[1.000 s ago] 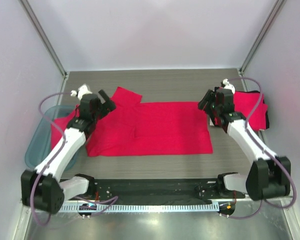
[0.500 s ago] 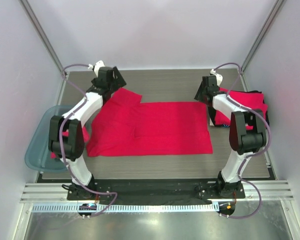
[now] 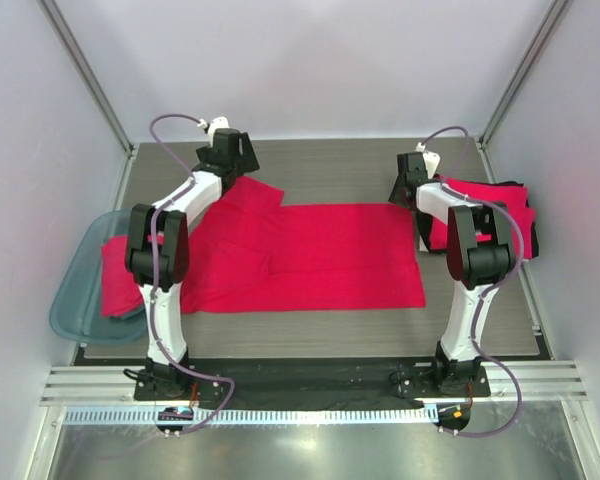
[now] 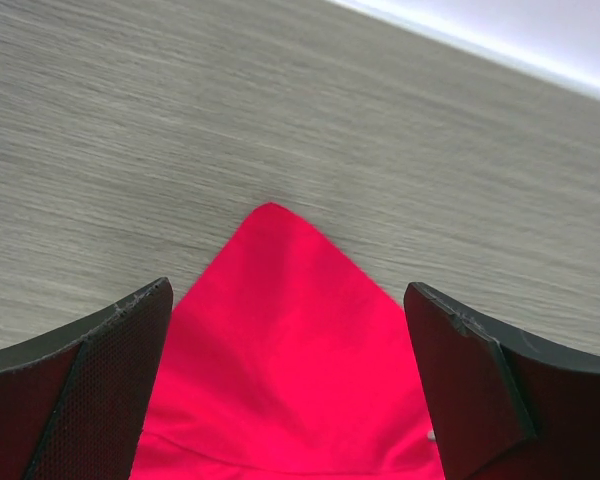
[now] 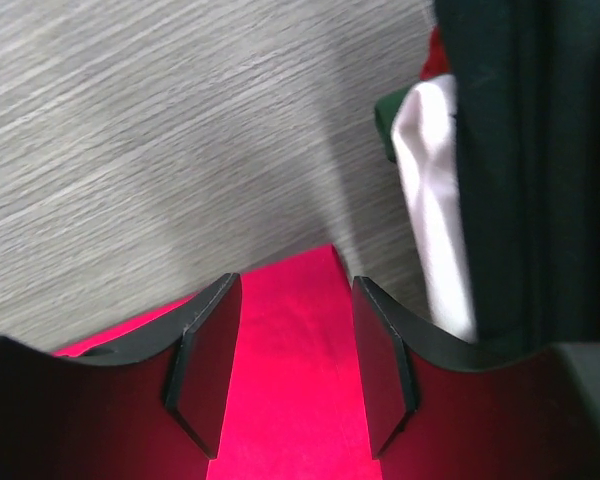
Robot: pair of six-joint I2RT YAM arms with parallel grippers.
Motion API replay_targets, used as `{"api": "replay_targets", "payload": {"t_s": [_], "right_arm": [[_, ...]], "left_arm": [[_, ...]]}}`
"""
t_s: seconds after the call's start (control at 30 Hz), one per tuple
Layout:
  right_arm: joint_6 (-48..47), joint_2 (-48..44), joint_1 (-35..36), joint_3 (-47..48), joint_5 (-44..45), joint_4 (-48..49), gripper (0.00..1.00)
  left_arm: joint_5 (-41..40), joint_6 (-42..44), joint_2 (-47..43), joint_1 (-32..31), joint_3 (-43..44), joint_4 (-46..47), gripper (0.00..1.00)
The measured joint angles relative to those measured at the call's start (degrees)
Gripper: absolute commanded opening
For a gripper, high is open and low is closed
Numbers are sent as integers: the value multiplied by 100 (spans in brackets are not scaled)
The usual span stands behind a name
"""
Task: Fold and stack the t-shirts
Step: Fold the tshirt
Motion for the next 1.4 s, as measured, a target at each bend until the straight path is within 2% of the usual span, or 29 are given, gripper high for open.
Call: {"api": "replay_targets", "payload": {"t_s": [0.3, 0.37, 0.43, 0.53, 0.8, 1.03, 1.07, 1.23, 1.33, 1.4], "right_arm": [[4, 304, 0, 129, 61, -20, 43], [2, 304, 0, 129, 68, -28, 38], [-22, 308, 0, 129, 63, -26, 24], [-22, 308, 0, 129, 59, -26, 18], [-39, 308, 0, 129, 35, -24, 18], [-42, 308, 0, 129, -9, -24, 18], [-42, 308, 0, 129, -9, -24, 17], [-39, 308, -2, 105, -9, 17, 17], [-39, 306, -7, 87, -9, 68, 17], [-39, 306, -7, 83, -9, 81, 17]], "left_arm": [[-35, 542, 562, 0, 166, 142, 98], [-28, 573, 678, 11, 352, 162, 98], [-22, 579, 752, 24, 492, 179, 97], [-4, 592, 861, 55, 708, 170, 93], [50, 623, 1856, 166, 2297, -654, 81], [251, 621, 2044, 201, 2354, -1189, 76], [284, 629, 2044, 199, 2354, -1215, 72], [507, 693, 2050, 199, 2354, -1248, 69], [581, 699, 2105, 203, 2406, -1305, 60], [636, 721, 2184, 208, 2503, -1355, 59]]}}
